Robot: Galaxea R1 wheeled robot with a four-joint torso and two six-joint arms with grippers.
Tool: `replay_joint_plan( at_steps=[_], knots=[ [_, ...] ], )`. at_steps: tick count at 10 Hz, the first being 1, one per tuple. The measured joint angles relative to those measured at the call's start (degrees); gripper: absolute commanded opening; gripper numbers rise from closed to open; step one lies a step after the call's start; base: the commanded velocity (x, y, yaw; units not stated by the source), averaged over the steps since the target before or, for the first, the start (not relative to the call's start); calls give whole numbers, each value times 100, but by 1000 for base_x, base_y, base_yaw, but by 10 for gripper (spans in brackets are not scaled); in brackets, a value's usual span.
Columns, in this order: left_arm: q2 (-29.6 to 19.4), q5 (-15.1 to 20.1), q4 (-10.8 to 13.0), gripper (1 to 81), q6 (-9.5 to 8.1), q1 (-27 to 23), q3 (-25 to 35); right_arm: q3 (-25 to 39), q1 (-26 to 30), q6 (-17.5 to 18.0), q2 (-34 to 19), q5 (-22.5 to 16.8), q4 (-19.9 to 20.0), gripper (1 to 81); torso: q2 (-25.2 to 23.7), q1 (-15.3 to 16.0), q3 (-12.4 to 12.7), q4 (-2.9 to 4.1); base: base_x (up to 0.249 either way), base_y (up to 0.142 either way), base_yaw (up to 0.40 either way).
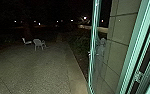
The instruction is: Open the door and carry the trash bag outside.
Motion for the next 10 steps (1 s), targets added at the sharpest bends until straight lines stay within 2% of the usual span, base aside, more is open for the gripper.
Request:
replay_joint_plan(
  at_steps=[10],
  knots=[
    [-50,33,-2,10,-2,72,-12,6,-52,0,44,7,-10,811,-2,0,0,0,97,0,0]
  ],
)
